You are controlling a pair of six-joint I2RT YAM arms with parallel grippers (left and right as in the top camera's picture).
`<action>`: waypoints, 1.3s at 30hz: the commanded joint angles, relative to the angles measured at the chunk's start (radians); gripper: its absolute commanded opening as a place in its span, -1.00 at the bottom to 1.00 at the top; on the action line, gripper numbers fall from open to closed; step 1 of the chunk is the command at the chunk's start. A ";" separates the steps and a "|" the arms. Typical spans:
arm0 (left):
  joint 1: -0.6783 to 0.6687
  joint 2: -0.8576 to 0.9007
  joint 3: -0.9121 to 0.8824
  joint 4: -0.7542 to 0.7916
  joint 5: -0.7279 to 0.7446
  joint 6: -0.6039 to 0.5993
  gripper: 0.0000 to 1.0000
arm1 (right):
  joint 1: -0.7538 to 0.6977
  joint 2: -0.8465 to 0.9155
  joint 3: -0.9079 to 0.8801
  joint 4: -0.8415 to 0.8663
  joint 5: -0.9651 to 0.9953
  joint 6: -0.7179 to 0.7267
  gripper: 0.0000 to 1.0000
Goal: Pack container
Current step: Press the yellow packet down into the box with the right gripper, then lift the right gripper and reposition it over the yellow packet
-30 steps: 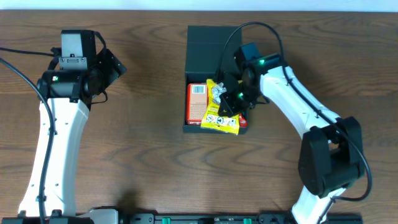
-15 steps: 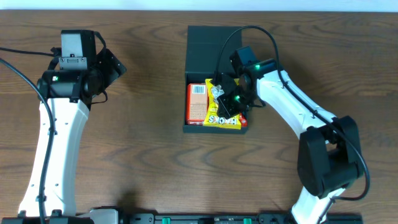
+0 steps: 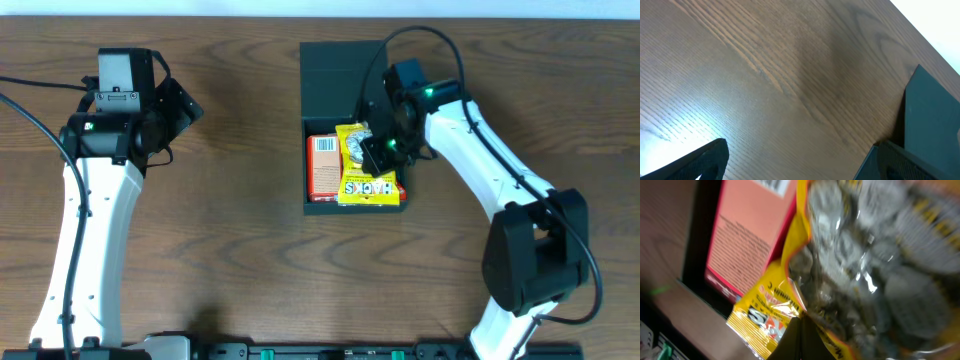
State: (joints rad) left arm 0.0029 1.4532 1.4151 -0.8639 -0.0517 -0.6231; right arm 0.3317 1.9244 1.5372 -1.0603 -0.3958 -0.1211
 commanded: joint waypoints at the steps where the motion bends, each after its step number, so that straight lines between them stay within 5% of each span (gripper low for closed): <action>1: 0.003 0.005 0.011 -0.002 0.001 0.018 0.90 | -0.031 -0.002 0.079 0.014 -0.027 -0.014 -0.97; 32: 0.003 0.005 0.011 -0.021 0.004 0.018 0.91 | -0.097 0.075 0.147 0.048 0.069 -0.003 -0.97; 36: 0.003 0.005 0.011 -0.021 0.002 0.018 0.90 | -0.133 0.012 0.192 -0.004 -0.177 -0.030 -0.98; 39: 0.004 0.005 0.011 -0.021 -0.004 0.018 0.90 | -0.204 0.010 0.176 -0.026 -0.559 -0.100 -0.97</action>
State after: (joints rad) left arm 0.0029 1.4532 1.4151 -0.8829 -0.0517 -0.6231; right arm 0.1867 1.9648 1.7035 -1.0786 -0.6094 -0.1528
